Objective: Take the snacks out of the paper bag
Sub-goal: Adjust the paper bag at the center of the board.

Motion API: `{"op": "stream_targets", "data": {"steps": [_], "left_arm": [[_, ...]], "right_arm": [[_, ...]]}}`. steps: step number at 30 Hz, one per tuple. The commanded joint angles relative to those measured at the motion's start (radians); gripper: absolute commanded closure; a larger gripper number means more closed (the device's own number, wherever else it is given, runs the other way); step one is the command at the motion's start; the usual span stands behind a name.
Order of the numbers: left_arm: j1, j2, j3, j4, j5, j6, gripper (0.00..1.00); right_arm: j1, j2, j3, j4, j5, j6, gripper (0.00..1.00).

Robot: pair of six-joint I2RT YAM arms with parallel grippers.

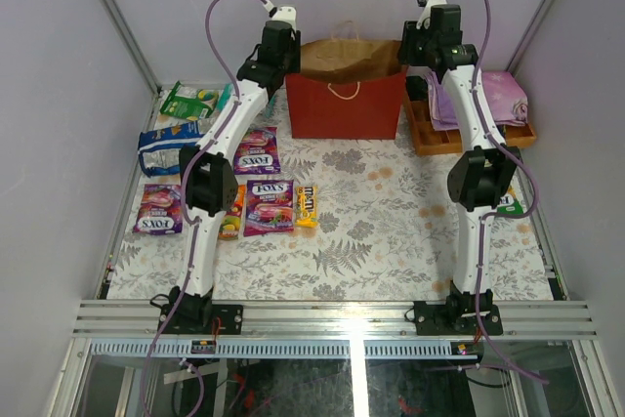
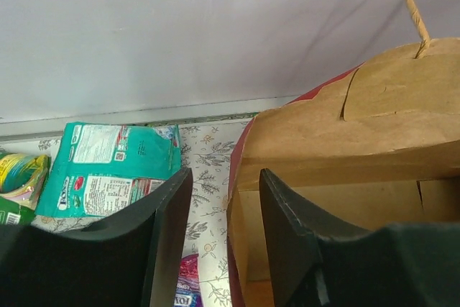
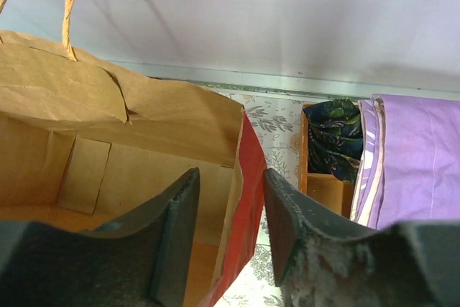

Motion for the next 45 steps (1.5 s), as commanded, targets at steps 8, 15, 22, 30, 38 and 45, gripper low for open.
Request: {"op": "stream_targets", "data": {"steps": [8,15,22,30,38,45], "left_arm": [[-0.010,-0.046,-0.053,0.101,-0.090,0.005,0.81],[-0.011,-0.063,-0.073,0.116,-0.159,-0.020,0.96],[-0.011,-0.107,-0.125,0.167,-0.173,-0.050,1.00],[-0.010,-0.085,-0.118,0.225,0.002,-0.101,0.99],[-0.010,-0.016,-0.048,0.218,0.089,-0.165,0.99],[-0.011,0.001,-0.005,0.218,0.084,-0.165,0.98]], "right_arm": [[0.032,0.004,0.037,0.031,0.080,-0.029,0.79],[0.037,-0.022,0.008,0.030,0.135,-0.025,0.87],[0.037,-0.042,-0.021,0.040,0.141,-0.004,0.90],[0.053,-0.023,-0.012,0.076,0.060,0.018,0.90],[0.057,0.024,0.044,0.093,0.005,0.039,0.90],[0.057,0.030,0.054,0.113,0.015,0.037,0.90]]}}
